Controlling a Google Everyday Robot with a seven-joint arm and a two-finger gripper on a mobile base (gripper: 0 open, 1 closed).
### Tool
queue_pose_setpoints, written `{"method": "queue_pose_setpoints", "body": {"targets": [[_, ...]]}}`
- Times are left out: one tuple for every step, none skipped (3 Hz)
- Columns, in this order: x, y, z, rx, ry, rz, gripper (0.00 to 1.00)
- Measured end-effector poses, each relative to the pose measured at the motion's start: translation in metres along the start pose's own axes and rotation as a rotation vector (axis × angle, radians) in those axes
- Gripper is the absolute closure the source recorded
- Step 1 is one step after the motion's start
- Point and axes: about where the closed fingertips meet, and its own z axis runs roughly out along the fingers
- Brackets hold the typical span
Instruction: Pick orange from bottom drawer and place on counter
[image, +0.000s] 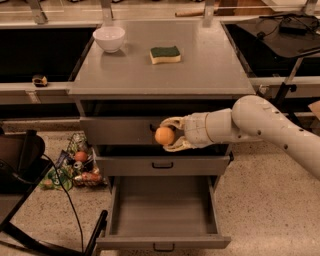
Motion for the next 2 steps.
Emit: {"method": "queue_pose_setpoints", "body": {"targets": [[0.000,-0.006,-0.001,0.008,-0.008,-0.003,1.00],[-0.004,-0.041,-0.023,0.028,-0.018,0.003,1.00]]}}
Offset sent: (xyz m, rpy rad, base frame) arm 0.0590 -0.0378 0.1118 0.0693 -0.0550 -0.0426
